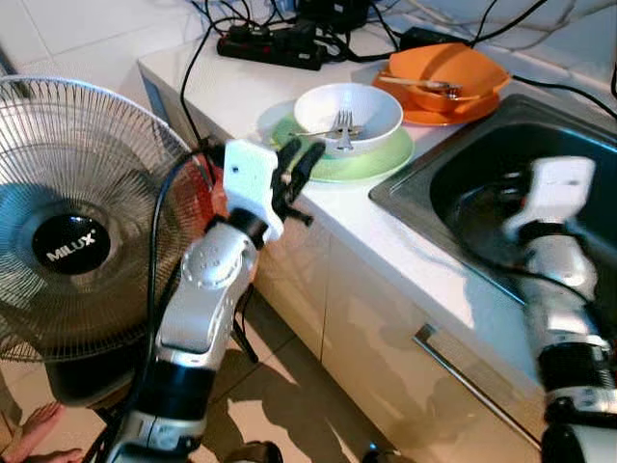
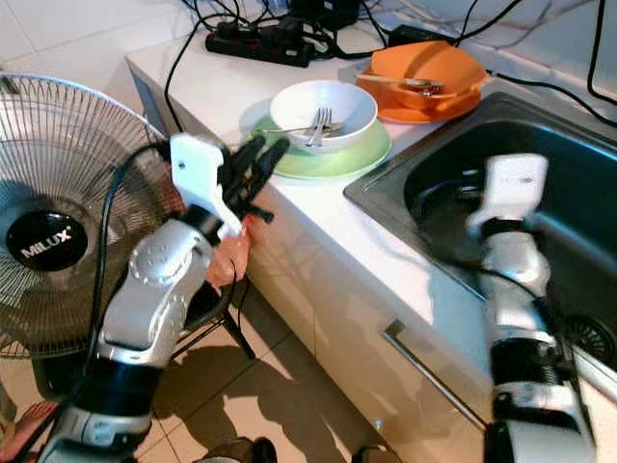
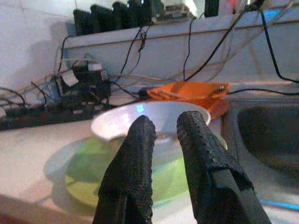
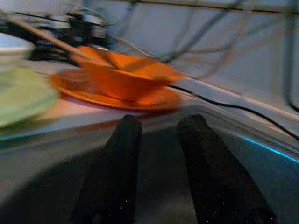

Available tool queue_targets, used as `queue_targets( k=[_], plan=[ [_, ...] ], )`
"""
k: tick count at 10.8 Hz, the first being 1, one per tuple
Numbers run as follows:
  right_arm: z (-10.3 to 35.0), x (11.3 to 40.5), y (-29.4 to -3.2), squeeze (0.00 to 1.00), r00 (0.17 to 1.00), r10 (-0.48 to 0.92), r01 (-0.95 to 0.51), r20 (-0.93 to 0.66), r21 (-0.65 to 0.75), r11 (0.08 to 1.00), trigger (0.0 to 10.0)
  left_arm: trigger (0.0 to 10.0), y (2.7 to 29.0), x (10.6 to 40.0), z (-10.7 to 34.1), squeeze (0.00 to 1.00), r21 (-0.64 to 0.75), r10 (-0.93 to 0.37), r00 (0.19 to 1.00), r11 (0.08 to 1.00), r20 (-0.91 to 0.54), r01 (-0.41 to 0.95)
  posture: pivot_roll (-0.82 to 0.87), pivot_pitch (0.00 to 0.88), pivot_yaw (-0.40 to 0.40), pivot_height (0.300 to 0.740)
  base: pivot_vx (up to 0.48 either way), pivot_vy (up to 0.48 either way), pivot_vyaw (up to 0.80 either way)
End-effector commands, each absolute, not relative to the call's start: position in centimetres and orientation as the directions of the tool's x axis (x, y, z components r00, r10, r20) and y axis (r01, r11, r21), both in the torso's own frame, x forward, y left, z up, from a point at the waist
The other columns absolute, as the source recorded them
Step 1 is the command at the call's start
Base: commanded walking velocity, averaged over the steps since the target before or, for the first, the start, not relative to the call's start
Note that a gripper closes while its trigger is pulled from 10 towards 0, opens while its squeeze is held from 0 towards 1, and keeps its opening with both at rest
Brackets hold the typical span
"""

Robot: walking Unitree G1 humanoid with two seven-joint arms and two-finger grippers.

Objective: Kitchen organization

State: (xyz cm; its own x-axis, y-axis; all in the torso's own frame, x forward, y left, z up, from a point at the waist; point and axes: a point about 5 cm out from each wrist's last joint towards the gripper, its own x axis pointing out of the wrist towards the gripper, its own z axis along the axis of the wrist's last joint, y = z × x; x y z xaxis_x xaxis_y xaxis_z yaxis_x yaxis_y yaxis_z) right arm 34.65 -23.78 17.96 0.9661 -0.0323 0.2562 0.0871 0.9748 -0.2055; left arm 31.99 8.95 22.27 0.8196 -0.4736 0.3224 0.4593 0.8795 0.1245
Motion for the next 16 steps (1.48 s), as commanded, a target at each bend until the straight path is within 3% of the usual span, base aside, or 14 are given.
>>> queue_targets(
  k=[1, 5, 6, 7, 8, 9, 10, 11, 12, 14, 15, 16],
  plan=[
    [17.5, 34.4, -23.5, 0.0, 0.97, -0.016, 0.064, 0.244, -0.194, 0.979, 10.0, 10.0, 9.2, 32.0, 22.8, 0.0, 0.144, -0.468, 0.817, 0.883, 0.335, 0.447, 0.0, 0.124, 0.05, 0.74, 0.0, 0.0, 0.0],
    [18.2, 34.2, -23.5, 0.0, 0.962, 0.012, 0.035, 0.272, -0.169, 0.985, 10.0, 10.0, 9.0, 32.0, 23.0, 0.0, 0.242, -0.506, 0.799, 0.861, 0.325, 0.447, 0.0, 0.13, 0.057, 0.74, 0.0, 0.0, 0.0],
    [18.2, 34.2, -22.8, 0.0, 0.961, 0.021, 0.024, 0.276, -0.16, 0.987, 10.0, 10.0, 8.9, 32.1, 23.0, 0.86, 0.306, -0.529, 0.791, 0.842, 0.307, 0.444, 0.0, 0.131, 0.057, 0.74, 0.0, 0.0, 0.0],
    [17.9, 34.3, -22.0, 0.0, 0.961, 0.035, 0.005, 0.275, -0.144, 0.99, 10.0, 10.0, 8.8, 32.3, 22.7, 1.0, 0.443, -0.561, 0.784, 0.793, 0.264, 0.418, 0.01, 0.129, 0.059, 0.74, 0.0, 0.0, 0.0],
    [17.8, 34.3, -21.7, 0.0, 0.961, 0.041, -0.003, 0.273, -0.14, 0.99, 10.0, 10.0, 8.8, 32.4, 22.7, 1.0, 0.469, -0.559, 0.787, 0.786, 0.262, 0.402, 0.01, 0.129, 0.059, 0.74, 0.0, 0.0, 0.0],
    [17.8, 34.3, -21.5, 0.0, 0.961, 0.044, -0.007, 0.273, -0.136, 0.991, 10.0, 10.0, 8.8, 32.5, 22.7, 0.38, 0.507, -0.566, 0.785, 0.768, 0.25, 0.392, 0.01, 0.126, 0.06, 0.74, 0.0, 0.0, 0.0],
    [17.8, 34.3, -21.3, 0.0, 0.961, 0.045, -0.009, 0.273, -0.131, 0.991, 10.0, 10.0, 8.7, 32.6, 22.4, 0.0, 0.555, -0.583, 0.78, 0.736, 0.229, 0.387, 0.01, 0.126, 0.06, 0.74, 0.0, 0.0, 0.0],
    [17.8, 34.3, -21.3, 0.0, 0.961, 0.044, -0.009, 0.273, -0.128, 0.992, 10.0, 10.0, 8.7, 32.6, 22.4, 0.8, 0.557, -0.588, 0.774, 0.733, 0.232, 0.39, 0.01, 0.126, 0.059, 0.74, 0.0, 0.0, 0.0],
    [17.8, 34.3, -21.2, 0.0, 0.961, 0.042, -0.007, 0.272, -0.126, 0.992, 10.0, 10.0, 8.4, 32.6, 22.4, 1.0, 0.577, -0.603, 0.765, 0.717, 0.228, 0.392, 0.01, 0.126, 0.059, 0.74, 0.0, 0.0, 0.0],
    [17.8, 34.4, -21.0, 0.0, 0.961, 0.042, -0.009, 0.273, -0.121, 0.993, 10.0, 10.0, 8.1, 32.8, 21.9, 1.0, 0.631, -0.613, 0.765, 0.677, 0.198, 0.379, 0.01, 0.125, 0.06, 0.74, 0.0, 0.0, 0.0],
    [17.8, 34.4, -20.6, 0.0, 0.961, 0.052, -0.021, 0.272, -0.116, 0.993, 10.0, 10.0, 8.0, 33.1, 21.8, 0.0, 0.666, -0.611, 0.768, 0.655, 0.189, 0.357, 0.01, 0.124, 0.061, 0.74, 0.0, 0.0, 0.0],
    [17.4, 34.4, -20.3, 0.0, 0.963, 0.094, -0.06, 0.251, -0.138, 0.989, 10.0, 10.0, 7.7, 33.7, 21.7, 0.0, 0.704, -0.614, 0.769, 0.625, 0.176, 0.338, 0.01, 0.114, 0.063, 0.74, 0.0, 0.0, 0.0]
  ],
)
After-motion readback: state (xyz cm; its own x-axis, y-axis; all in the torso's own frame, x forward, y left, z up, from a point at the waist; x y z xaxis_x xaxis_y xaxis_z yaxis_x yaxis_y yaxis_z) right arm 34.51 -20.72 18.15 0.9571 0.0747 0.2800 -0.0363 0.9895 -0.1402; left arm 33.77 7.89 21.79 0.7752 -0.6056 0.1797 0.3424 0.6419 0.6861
